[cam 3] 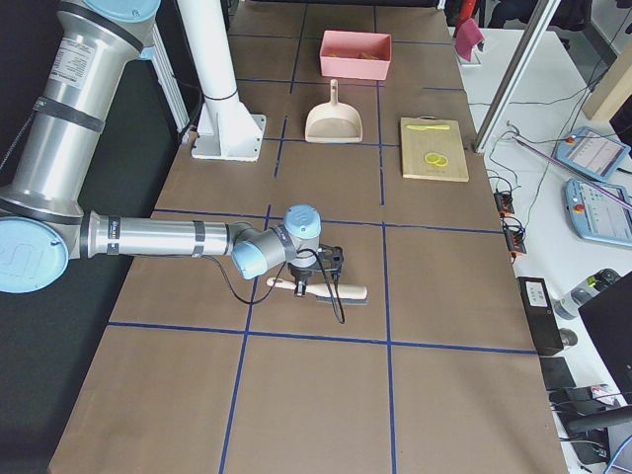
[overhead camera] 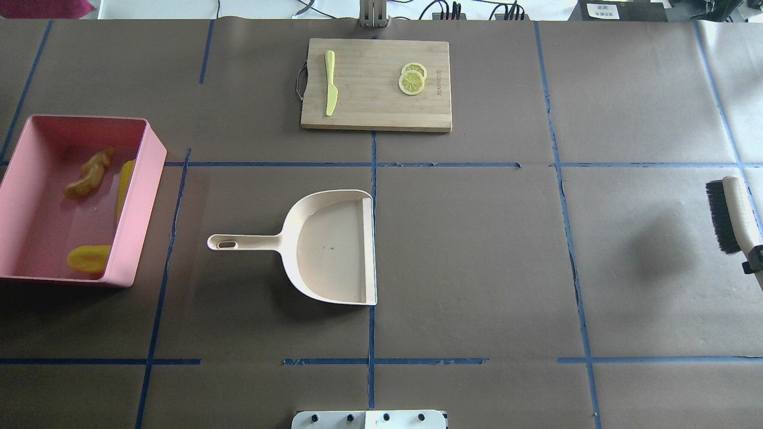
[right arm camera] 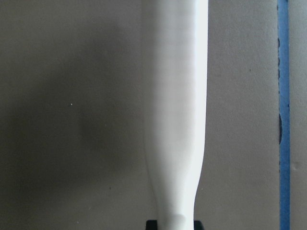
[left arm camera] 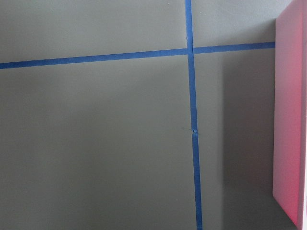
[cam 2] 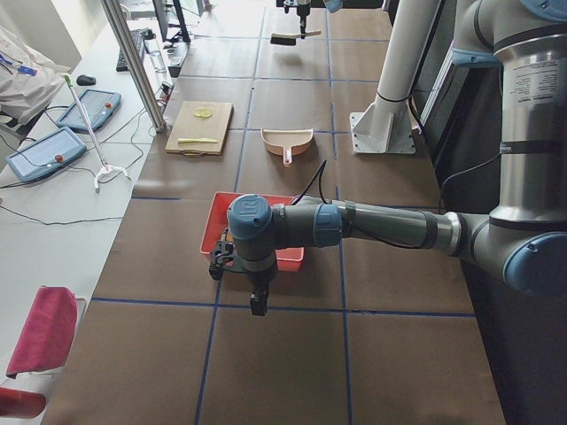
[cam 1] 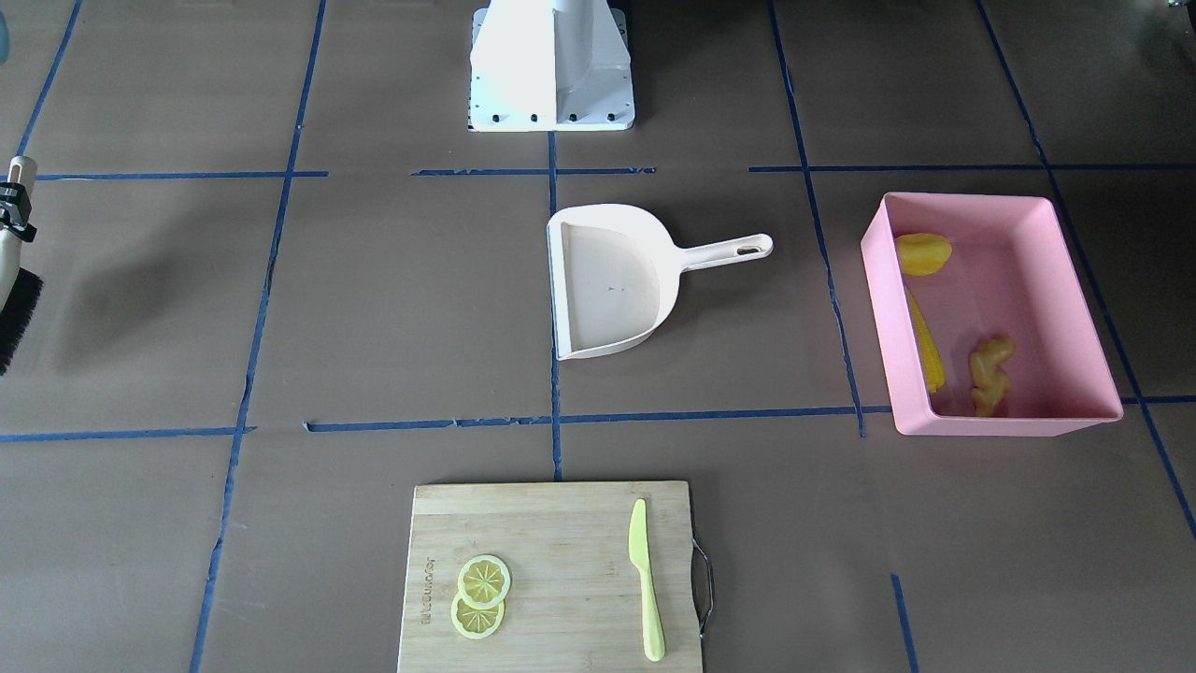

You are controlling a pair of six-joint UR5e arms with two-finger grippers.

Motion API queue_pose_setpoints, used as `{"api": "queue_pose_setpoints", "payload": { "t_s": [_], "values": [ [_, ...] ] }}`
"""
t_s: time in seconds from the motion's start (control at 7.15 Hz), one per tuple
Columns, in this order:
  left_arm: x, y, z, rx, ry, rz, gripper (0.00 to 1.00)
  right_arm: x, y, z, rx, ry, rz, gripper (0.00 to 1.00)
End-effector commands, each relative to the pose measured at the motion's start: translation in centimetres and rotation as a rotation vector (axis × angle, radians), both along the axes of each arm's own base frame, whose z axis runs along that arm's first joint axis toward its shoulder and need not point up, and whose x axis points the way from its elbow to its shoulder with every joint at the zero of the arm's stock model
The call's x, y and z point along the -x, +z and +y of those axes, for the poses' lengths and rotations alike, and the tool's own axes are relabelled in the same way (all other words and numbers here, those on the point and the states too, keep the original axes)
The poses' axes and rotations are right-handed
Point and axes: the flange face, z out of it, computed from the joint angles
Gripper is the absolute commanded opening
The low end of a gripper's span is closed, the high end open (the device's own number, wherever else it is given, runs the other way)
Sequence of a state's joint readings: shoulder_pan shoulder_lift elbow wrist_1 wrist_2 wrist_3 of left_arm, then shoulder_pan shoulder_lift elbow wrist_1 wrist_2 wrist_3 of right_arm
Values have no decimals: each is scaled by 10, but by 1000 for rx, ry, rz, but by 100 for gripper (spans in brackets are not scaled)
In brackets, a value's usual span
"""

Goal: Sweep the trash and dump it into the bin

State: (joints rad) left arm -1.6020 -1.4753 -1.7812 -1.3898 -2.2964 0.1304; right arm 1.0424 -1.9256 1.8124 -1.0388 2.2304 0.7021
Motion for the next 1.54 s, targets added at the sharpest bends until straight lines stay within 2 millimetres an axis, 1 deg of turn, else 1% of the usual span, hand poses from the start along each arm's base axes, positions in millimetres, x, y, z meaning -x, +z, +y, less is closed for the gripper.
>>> {"api": "queue_pose_setpoints", "payload": {
  "t_s": [0.0, 0.14, 0.28, 0.42, 0.56, 0.7, 0.84, 0.98, 1.12, 1.26, 1.4],
  "values": [
    [0, -1, 2, -2, -1, 0, 100, 20, 1, 8, 9, -43, -2, 8],
    [0, -1, 2, -2, 0, 0, 100, 23, 2, 10, 9, -53, -1, 29],
    [0, 0, 2, 0, 0, 0, 100, 22, 2, 10, 9, -51, 0, 99],
    [1, -1, 2, -2, -1, -2, 100, 22, -1, 9, 2, -52, -2, 100],
    [0, 0, 2, 0, 1, -2, 100, 22, -10, 8, -18, -56, -13, 100],
    [0, 0, 2, 0, -1, -2, 100, 18, -24, 5, -40, -46, -28, 100],
    [1, 0, 2, -2, -1, -2, 100, 8, -33, 6, -60, -43, -40, 100],
    [1, 0, 2, 0, -1, -2, 100, -16, -30, 2, -105, -62, -65, 100],
    [1, 1, 3, 2, -1, -3, 100, -59, -21, -5, -141, -73, -43, 100],
    [1, 1, 2, 0, -1, -3, 100, -121, -7, -6, -185, -92, -10, 100],
    [1, 1, 3, 2, -1, -3, 100, -168, -2, -9, -189, -120, 12, 100]
  ]
}}
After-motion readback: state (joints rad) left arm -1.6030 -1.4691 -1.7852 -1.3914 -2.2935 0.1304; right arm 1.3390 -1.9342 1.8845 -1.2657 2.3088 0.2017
